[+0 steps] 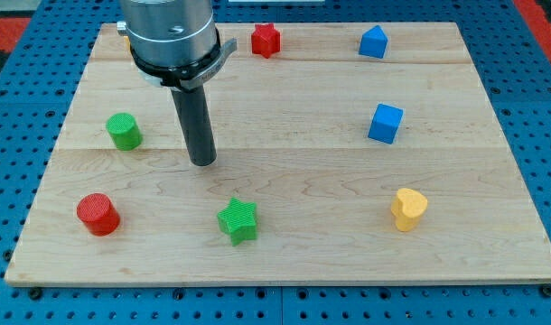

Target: Push the red star diagonally below the yellow hexagon

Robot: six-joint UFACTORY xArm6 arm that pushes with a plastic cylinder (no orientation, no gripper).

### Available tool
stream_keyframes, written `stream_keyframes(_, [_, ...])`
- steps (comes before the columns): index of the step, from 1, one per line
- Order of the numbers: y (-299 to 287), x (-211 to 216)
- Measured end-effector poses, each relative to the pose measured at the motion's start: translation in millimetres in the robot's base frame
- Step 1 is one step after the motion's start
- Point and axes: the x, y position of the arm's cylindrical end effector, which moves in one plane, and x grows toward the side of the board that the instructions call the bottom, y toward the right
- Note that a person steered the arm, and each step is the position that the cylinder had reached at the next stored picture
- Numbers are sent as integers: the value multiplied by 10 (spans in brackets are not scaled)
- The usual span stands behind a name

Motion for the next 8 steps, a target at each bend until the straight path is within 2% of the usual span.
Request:
stream_keyframes(1, [182,0])
stream_keyframes(3, [127,8])
stream_keyframes(5, [324,11])
stream_keyframes(6, [510,-311])
stream_keyframes(8, [1310,-1928])
